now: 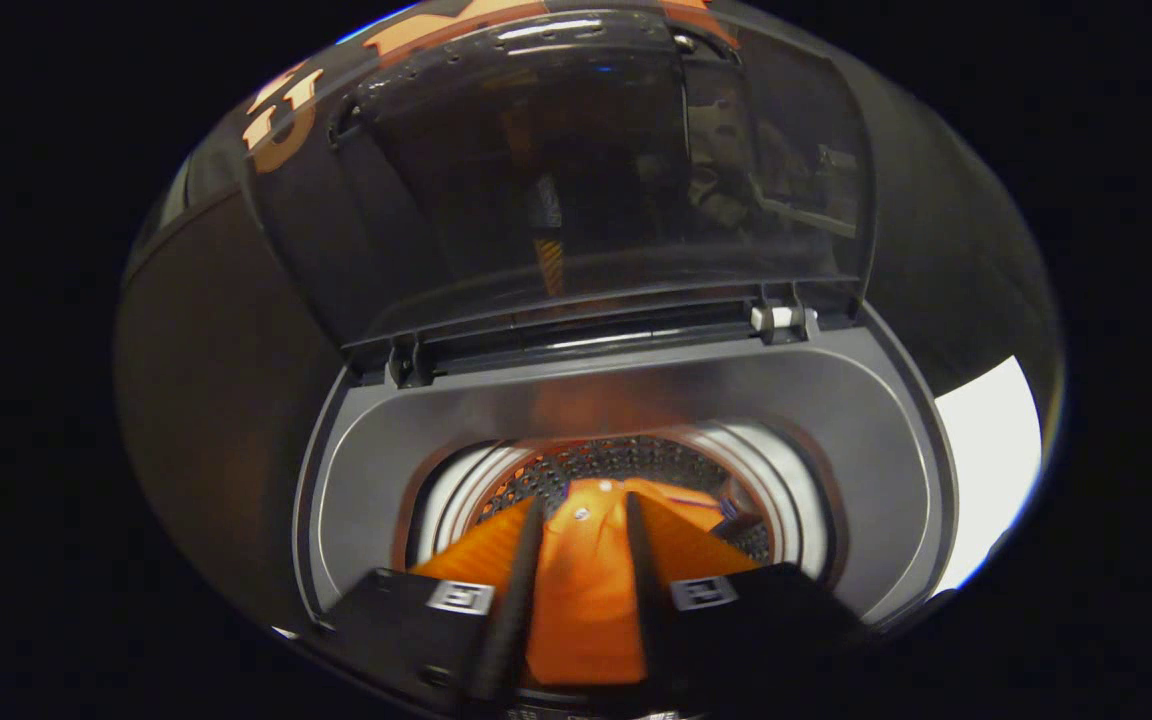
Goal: Put the clothes into the washing machine and then close the washing machine lid.
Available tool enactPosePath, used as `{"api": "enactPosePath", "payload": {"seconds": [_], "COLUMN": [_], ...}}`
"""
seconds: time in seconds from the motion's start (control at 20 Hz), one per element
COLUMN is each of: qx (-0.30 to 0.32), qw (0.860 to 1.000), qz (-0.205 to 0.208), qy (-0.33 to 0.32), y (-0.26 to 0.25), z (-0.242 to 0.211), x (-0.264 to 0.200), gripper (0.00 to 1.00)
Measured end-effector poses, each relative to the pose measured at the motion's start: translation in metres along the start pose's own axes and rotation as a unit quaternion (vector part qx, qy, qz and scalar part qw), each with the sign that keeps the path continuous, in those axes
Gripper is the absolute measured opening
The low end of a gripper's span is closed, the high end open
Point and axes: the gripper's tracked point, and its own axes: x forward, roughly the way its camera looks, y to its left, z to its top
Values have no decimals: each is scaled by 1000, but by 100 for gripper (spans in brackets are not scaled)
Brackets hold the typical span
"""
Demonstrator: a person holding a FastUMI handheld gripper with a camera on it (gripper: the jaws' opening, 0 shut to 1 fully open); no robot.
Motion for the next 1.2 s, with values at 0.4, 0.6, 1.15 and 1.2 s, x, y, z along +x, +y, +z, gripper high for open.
{"api": "enactPosePath", "payload": {"seconds": [0.4, 0.6, 1.15, 1.2], "qx": [4, 7, 3, 3], "qw": [1000, 1000, 998, 997], "qz": [-5, 0, 1, 1], "qy": [6, -7, -61, -75], "y": [2, 7, 21, 23], "z": [-9, -7, 15, 20], "x": [-11, -24, -73, -83], "gripper": [99, 99, 99, 99]}}
